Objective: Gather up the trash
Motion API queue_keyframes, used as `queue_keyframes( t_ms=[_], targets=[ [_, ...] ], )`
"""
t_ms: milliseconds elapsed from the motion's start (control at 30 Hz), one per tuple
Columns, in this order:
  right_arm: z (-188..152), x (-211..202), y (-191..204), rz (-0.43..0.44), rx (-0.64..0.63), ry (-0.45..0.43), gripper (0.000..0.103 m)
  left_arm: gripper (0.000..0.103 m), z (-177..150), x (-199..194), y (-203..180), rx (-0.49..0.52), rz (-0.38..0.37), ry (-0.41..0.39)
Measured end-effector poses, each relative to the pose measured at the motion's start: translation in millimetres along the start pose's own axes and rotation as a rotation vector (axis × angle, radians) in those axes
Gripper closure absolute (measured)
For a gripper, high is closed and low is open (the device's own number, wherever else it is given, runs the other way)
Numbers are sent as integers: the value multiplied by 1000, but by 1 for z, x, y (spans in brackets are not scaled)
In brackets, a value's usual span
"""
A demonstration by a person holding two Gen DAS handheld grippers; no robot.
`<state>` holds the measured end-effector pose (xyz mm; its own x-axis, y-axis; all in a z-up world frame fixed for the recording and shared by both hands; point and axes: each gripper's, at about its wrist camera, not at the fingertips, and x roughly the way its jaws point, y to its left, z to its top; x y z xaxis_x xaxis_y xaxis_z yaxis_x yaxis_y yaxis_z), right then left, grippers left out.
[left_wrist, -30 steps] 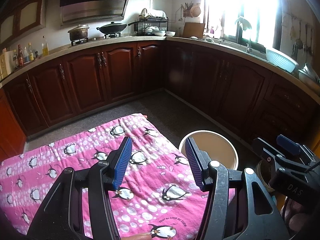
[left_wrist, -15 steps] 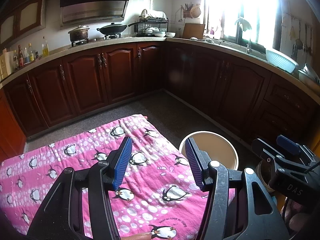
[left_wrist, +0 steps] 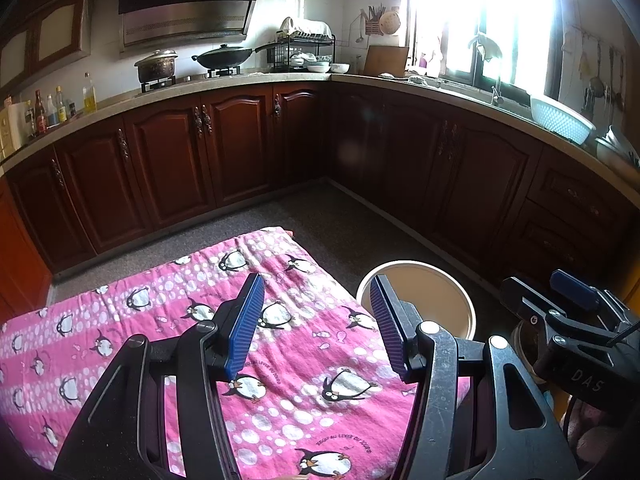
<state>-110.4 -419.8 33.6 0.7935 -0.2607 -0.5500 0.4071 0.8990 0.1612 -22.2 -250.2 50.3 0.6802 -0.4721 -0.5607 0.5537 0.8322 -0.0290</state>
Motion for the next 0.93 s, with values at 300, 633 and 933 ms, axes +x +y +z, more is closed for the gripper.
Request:
queue_keyframes(
  t_ms=[300,633,933],
  targets=[
    [1,1,0,2,0,4,13,49,-1,1,-2,2,-4,1],
    [-1,4,-3,2,2,16,13,49,-2,5,-3,-4,-13,11],
    [-2,10,-4,2,4,30,13,49,-7,9,-1,-6,-33,10]
  ],
)
